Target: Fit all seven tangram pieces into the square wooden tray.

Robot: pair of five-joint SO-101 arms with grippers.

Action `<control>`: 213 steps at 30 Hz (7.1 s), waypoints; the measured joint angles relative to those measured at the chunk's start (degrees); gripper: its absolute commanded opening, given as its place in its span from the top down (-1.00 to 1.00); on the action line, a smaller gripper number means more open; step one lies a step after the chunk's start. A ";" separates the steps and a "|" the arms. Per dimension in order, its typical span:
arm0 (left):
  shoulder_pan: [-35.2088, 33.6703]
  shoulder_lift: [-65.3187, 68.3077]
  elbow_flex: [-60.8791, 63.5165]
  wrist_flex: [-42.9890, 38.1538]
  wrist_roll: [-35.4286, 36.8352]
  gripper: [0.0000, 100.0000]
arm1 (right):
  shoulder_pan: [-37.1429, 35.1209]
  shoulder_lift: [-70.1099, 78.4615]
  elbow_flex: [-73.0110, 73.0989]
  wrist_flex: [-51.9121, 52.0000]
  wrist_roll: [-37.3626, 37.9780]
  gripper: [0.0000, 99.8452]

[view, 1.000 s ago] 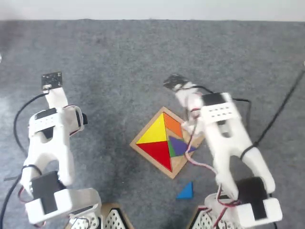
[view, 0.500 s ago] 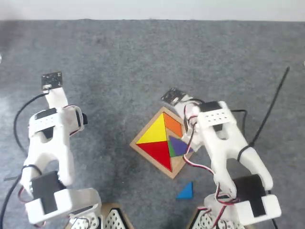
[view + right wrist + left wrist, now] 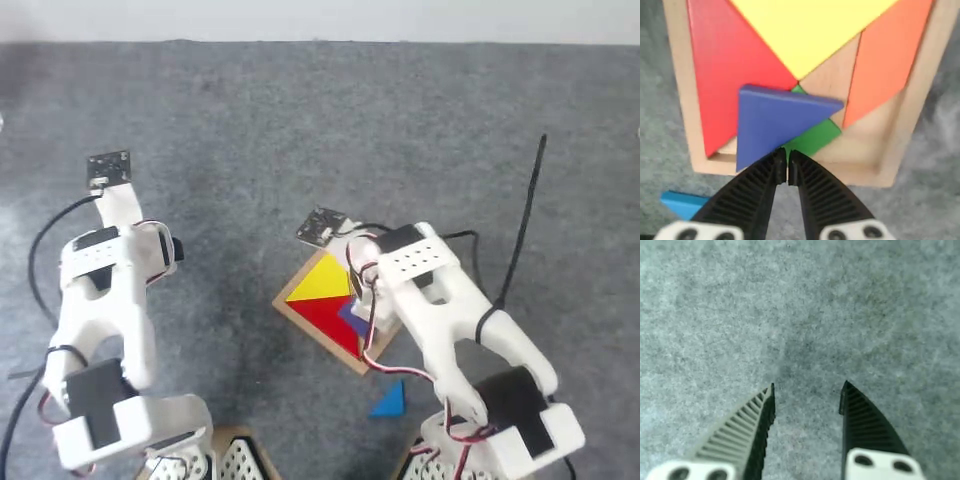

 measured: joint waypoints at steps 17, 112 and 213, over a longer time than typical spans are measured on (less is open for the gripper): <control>0.00 0.00 0.00 0.00 0.00 0.59 | -2.02 0.00 -4.84 8.88 -0.35 0.98; 0.00 0.00 0.00 -0.44 0.00 0.59 | 5.89 12.31 -10.37 -15.47 -17.67 0.72; 0.00 0.00 0.00 -0.44 0.00 0.59 | 5.19 5.54 -4.84 -7.82 -14.59 0.72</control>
